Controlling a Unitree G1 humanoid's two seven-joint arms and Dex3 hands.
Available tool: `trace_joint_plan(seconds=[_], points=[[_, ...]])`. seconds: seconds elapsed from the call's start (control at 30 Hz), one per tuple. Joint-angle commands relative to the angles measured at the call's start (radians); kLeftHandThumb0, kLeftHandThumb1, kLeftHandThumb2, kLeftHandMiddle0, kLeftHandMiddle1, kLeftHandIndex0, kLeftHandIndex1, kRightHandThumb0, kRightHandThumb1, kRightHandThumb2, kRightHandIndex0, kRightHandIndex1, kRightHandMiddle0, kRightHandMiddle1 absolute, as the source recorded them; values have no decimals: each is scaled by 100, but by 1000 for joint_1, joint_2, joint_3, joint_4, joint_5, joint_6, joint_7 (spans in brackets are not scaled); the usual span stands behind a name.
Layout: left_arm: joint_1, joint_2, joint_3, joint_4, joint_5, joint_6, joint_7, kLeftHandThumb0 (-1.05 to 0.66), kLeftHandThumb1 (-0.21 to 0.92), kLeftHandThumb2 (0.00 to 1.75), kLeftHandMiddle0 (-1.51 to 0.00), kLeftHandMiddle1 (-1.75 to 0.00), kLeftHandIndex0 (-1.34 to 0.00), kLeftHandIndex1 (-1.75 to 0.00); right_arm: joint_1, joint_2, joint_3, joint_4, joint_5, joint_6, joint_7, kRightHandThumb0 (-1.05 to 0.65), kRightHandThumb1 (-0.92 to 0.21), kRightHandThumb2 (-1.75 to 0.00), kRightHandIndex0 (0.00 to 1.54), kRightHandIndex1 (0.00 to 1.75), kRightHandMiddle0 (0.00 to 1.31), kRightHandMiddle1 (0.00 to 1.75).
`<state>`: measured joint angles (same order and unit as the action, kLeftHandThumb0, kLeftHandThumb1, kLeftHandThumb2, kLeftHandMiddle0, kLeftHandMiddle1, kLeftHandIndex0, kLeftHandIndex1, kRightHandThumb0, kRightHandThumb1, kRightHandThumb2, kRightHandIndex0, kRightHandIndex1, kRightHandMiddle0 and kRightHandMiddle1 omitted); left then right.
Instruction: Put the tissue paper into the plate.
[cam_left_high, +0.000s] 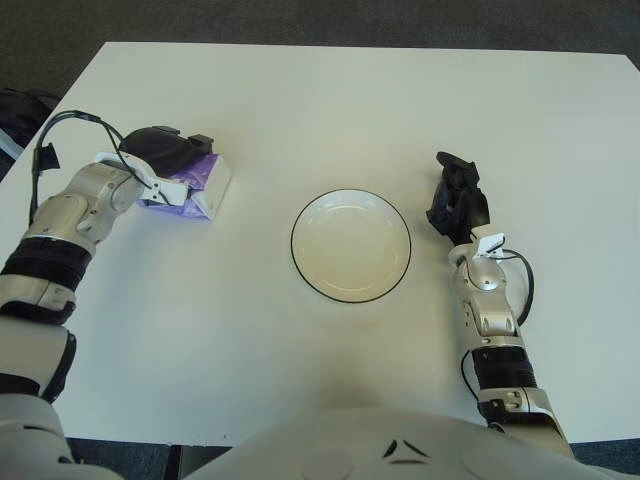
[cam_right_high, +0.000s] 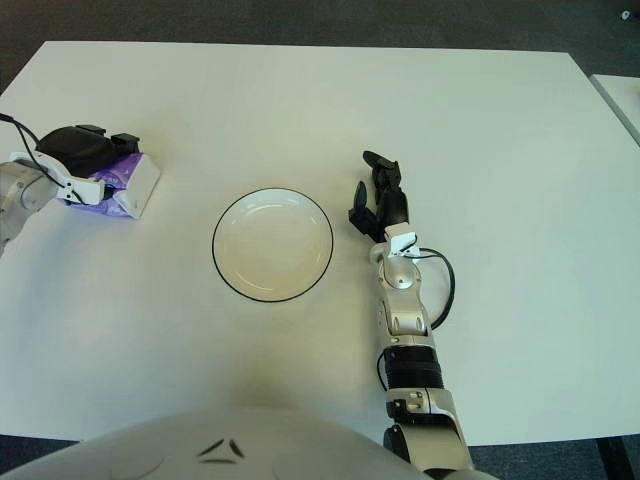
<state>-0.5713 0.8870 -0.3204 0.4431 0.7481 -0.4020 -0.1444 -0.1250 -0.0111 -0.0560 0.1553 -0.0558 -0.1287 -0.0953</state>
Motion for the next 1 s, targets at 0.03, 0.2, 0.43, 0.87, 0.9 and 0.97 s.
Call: trace_joint_plan(seconds=[0.03,0.2,0.43,0.87,0.9,0.97], points=[[21,-4,25,-33,-25,-44,27,-1,-13,174,-90,-175,-86,-153,109,3,-2,127,10,120,14,-67,-92,-93,28,29,0,81],[-2,-25,51,-91,-42,-77,59,-1,-13,175,-90,-175,-86,-154,104,1,-4,133,11,125,15,-66,-92,-93,28,29,0,80],[14,-63,106,-291,-83,-42,21,-1,-11,175,-89,-175,-81,-160,98,-1,-3,141,11,122,15,-66,-92,-93,28,29,0,79],[14,-113,160,-454,-98,-2,5,-49,27,137,-127,-175,-65,-174,89,-4,0,153,9,121,15,-66,-92,-93,28,29,0,79],[13,-117,161,-454,-96,-6,10,-49,27,137,-127,-175,-65,-175,89,-4,1,152,9,121,15,-65,-92,-93,28,29,0,79],[7,-131,161,-453,-84,-21,39,-49,27,137,-127,-175,-65,-175,89,-3,0,151,10,121,15,-65,-92,-92,28,29,0,79]])
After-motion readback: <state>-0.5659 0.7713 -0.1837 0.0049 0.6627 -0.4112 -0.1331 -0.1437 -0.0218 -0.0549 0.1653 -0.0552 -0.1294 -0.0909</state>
